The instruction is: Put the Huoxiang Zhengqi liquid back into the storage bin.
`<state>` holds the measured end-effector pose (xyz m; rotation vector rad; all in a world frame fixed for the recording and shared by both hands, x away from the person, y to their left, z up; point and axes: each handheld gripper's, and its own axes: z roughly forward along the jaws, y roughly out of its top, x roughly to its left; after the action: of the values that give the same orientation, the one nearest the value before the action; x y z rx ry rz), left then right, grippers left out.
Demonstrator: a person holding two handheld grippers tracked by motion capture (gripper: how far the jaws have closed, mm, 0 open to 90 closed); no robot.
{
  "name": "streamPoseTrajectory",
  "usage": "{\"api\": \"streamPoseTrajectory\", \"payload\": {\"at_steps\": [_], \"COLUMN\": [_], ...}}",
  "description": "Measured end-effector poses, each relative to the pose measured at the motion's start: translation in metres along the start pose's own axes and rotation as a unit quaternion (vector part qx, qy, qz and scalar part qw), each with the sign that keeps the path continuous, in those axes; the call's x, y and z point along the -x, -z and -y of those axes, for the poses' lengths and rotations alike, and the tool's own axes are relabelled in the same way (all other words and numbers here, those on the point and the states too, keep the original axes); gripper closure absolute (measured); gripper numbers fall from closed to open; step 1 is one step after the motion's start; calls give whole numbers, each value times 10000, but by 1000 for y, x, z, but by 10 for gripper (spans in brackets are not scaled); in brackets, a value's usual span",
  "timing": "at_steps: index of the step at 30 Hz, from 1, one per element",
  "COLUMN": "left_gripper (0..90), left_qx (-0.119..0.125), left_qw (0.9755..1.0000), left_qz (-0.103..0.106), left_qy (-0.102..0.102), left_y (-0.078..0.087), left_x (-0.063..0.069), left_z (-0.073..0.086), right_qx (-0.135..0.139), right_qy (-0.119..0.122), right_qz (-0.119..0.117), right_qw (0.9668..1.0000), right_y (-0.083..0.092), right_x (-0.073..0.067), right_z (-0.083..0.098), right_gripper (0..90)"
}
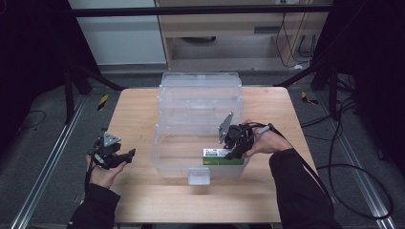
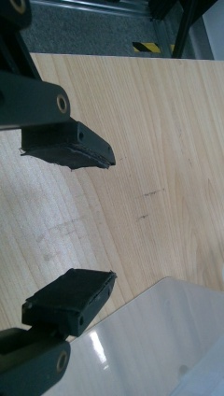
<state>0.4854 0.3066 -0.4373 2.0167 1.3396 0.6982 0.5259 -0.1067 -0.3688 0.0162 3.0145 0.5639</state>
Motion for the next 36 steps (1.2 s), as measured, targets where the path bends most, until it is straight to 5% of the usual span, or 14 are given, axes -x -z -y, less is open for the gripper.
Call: {"api": "streamPoseTrajectory", "payload": {"at_steps": [24, 36], "left_gripper": [367, 367], "left_qx": [-12, -17], "left_qw": [10000, 10000], "left_qz": [-1, 0], "left_qy": [-3, -8], "left_y": [0, -1], "left_x": [0, 1], "left_z": [0, 0], "right_qx": [-207, 405], "right_qy": [-99, -481], "right_qz": [21, 379], "right_qw": [9997, 9973], "right_y": [-17, 8], "right_x": [-2, 0], "right_z": [2, 7], "right_gripper": [631, 598]}}
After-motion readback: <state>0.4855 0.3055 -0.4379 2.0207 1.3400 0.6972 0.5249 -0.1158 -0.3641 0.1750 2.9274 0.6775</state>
